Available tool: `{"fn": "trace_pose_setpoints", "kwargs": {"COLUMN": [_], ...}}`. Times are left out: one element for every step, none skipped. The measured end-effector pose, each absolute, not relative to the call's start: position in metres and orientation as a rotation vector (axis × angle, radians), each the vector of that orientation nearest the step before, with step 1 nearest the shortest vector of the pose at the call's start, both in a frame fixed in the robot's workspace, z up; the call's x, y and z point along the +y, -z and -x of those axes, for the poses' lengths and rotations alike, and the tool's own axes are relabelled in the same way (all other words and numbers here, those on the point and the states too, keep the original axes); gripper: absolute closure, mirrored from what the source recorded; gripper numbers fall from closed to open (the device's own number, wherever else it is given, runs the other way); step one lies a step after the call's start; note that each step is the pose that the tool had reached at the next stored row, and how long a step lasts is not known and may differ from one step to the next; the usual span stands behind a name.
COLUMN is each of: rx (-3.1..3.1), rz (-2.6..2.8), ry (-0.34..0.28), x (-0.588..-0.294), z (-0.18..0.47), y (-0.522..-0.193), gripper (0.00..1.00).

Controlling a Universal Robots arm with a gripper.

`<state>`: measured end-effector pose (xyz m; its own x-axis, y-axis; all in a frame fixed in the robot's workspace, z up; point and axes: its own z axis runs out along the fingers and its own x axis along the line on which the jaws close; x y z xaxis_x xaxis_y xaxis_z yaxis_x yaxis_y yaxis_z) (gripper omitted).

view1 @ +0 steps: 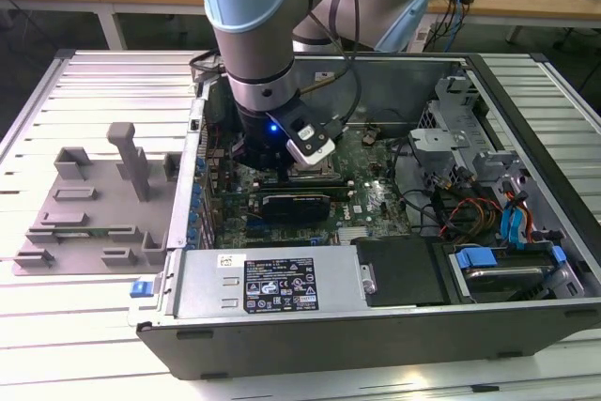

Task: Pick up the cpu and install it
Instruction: 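Install the second cpu locking lever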

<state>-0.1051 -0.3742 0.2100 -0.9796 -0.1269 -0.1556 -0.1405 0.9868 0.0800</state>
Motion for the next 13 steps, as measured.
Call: {"fn": "trace_pose_setpoints", "kwargs": {"rx": [2.976, 2.97, 2.962, 2.957, 2.953, 2.946, 2.94, 2.935, 2.931, 2.924, 2.918, 2.909, 2.902], "rz": [0.202, 0.202, 0.201, 0.201, 0.201, 0.201, 0.202, 0.202, 0.202, 0.201, 0.201, 0.2, 0.2], "ry": [-0.14, -0.143, -0.149, -0.152, -0.154, -0.157, -0.161, -0.164, -0.166, -0.171, -0.177, -0.187, -0.196], "x": [-0.374, -0.374, -0.374, -0.374, -0.374, -0.374, -0.375, -0.375, -0.375, -0.375, -0.375, -0.375, -0.375], "z": [0.106, 0.107, 0.108, 0.11, 0.111, 0.113, 0.115, 0.116, 0.117, 0.117, 0.117, 0.118, 0.118], "y": [-0.21, -0.21, -0.209, -0.209, -0.208, -0.207, -0.206, -0.206, -0.205, -0.204, -0.204, -0.203, -0.202], "gripper": [0.89, 0.89, 0.89, 0.89, 0.89, 0.89, 0.89, 0.89, 0.89, 0.89, 0.89, 0.89, 0.89]}}
